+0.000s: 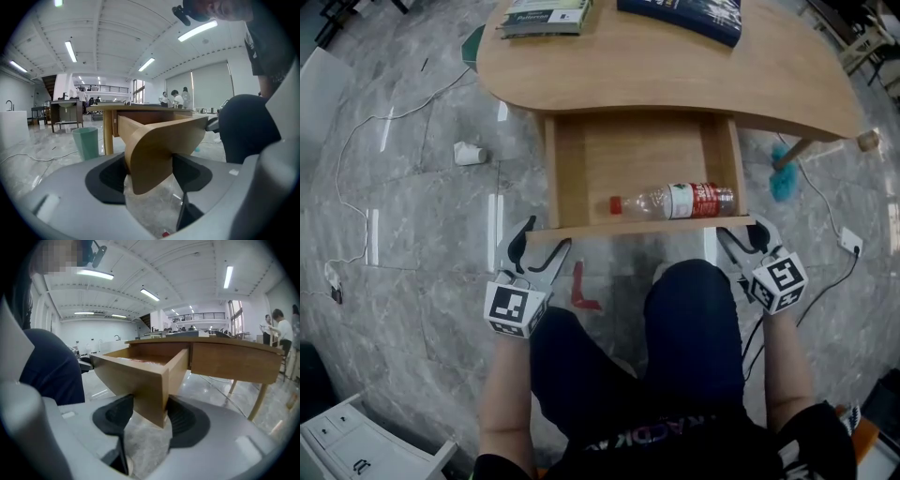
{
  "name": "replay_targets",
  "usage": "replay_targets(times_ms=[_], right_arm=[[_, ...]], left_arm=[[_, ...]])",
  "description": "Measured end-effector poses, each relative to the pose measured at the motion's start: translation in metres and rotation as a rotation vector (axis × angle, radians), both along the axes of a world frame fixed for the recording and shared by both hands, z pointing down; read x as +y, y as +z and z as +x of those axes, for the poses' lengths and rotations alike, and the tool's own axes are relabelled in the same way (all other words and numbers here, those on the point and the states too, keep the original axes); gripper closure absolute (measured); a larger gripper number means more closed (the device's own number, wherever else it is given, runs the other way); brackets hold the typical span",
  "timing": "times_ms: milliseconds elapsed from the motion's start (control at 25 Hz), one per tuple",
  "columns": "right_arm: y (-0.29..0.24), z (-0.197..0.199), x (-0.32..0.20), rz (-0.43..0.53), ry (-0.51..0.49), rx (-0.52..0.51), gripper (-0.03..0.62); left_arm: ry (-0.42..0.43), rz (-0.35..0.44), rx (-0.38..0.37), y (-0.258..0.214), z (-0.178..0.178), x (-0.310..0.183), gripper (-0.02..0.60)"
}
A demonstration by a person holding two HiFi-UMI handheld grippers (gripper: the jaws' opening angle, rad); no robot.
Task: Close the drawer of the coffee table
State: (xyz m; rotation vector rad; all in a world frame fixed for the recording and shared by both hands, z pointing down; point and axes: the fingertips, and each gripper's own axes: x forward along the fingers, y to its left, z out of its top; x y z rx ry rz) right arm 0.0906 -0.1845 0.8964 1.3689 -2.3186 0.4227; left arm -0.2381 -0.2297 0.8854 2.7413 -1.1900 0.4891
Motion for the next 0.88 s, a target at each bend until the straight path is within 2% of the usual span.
replay_targets(times_ms=[240, 880], right_arm=[[-0.02, 0.003, -0.015, 0.032, 0.023, -0.02, 0.361], [-0.014, 0.013, -0.09, -0.007, 0.047, 0.007, 0.361]], left_arm=[[-0.024, 0.042, 0.056, -0.021, 0.001, -0.015, 0.273], [-0.012, 0.044, 0.044, -0.016, 0.01, -0.088, 0.273]])
